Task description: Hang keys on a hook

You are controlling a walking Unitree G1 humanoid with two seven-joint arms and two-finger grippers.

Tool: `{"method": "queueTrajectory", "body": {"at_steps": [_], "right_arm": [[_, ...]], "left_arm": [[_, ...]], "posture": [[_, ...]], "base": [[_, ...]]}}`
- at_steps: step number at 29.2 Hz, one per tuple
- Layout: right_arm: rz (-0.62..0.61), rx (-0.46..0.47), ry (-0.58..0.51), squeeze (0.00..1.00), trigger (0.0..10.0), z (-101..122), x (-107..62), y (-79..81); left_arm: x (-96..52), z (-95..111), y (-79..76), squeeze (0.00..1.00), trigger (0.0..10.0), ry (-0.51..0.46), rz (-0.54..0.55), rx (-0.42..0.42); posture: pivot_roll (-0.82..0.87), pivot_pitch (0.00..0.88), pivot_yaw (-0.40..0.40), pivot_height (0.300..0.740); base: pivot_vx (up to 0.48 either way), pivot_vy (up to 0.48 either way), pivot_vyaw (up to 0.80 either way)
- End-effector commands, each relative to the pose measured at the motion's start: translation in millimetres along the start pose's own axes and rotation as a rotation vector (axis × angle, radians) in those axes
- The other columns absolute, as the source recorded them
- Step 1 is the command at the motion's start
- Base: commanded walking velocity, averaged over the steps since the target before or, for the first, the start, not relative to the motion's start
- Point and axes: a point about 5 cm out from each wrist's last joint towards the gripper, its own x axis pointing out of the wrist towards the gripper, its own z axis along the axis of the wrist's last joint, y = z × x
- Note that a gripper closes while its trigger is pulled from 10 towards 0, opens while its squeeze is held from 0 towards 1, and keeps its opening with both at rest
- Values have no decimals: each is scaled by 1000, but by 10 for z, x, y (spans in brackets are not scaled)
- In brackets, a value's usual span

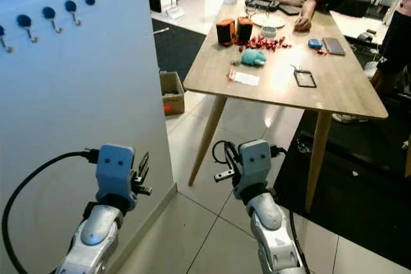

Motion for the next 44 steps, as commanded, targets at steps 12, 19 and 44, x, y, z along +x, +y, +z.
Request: {"method": "queueTrajectory", "body": {"at_steps": [12, 19, 44], "right_arm": [[23, -2, 15, 0, 10000, -40, -39, 28], [24, 0, 16, 0, 10000, -40, -46, 30], [39, 5, 17, 0, 10000, -36, -39, 50]], "left_arm": [[-26, -64, -15, 0, 10000, 28, -1, 20], [-26, -70, -22, 0, 10000, 31, -2, 20], [-27, -87, -22, 0, 10000, 41, -1, 22]], "posture": [[85, 163, -22, 740], [84, 165, -22, 740], [84, 169, -23, 740]], "base": [[0, 0, 385], [0, 0, 794], [0, 0, 794]]}}
